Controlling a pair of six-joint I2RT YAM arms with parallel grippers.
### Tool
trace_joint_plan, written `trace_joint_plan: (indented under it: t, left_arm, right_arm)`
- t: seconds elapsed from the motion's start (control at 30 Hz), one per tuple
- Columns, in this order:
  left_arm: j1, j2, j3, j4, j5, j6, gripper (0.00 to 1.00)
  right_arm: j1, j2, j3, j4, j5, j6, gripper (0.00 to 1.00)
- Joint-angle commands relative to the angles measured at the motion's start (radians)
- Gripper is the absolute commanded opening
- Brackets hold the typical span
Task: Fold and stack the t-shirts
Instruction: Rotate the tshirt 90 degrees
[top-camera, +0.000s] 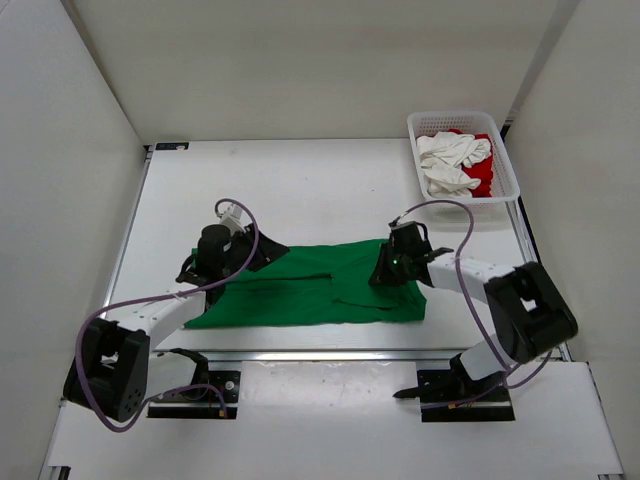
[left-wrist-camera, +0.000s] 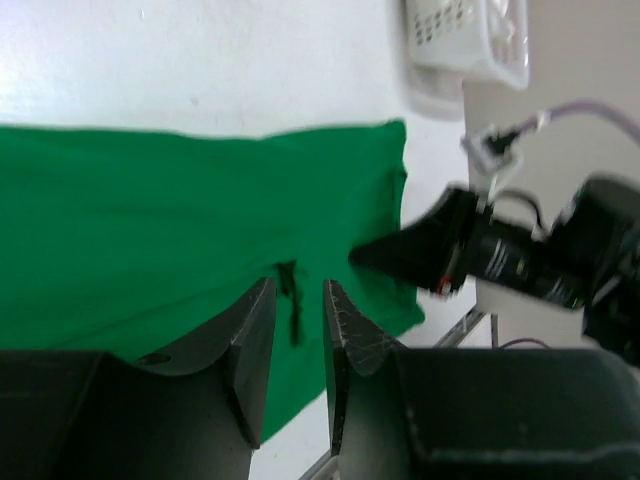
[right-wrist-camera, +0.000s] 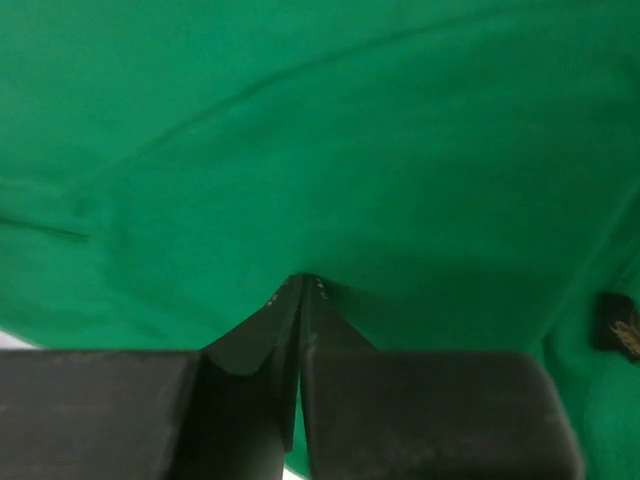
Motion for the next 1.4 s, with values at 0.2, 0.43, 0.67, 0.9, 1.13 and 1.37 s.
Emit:
trace_joint_plan:
  t: [0.2,0.43,0.67,0.9,1.13,1.37]
  left_arm:
    - [0.038,-0.034,-0.039,-0.037,0.072,0.053,0.37]
    - [0.104,-0.121,-0.012,-0.217,0.039,0.118,0.37]
    - [0.109,-0.139,-0.042,-0.215,0.03,0.098,0.41]
    - [0.19,-0.212,0.004,-0.316,0.035,0.153,0.5]
    - [0.165,-0.257,-0.018,-0.298,0.024,0.127,0.46]
    - [0.161,-0.25,-0.038,-0.26,0.015,0.136,0.46]
  right_arm:
    - [-0.058,0.609,0.842,-0.206,-0.05,-0.112,0.0]
    - [-0.107,0.893,1.564,-0.158,-0.285,-0.051,0.2]
    - [-0.061,0.58,1.414,-0.359,-0.196,-0.218,0.37]
    - [0.16,0.193,0.475,0.095,-0.199,-0.056,0.37]
    - [0.34,0.401,0.406,0.321,-0.082,0.109,0.43]
    - [0.341,0.612,0.51,0.31,-0.149,0.188,0.39]
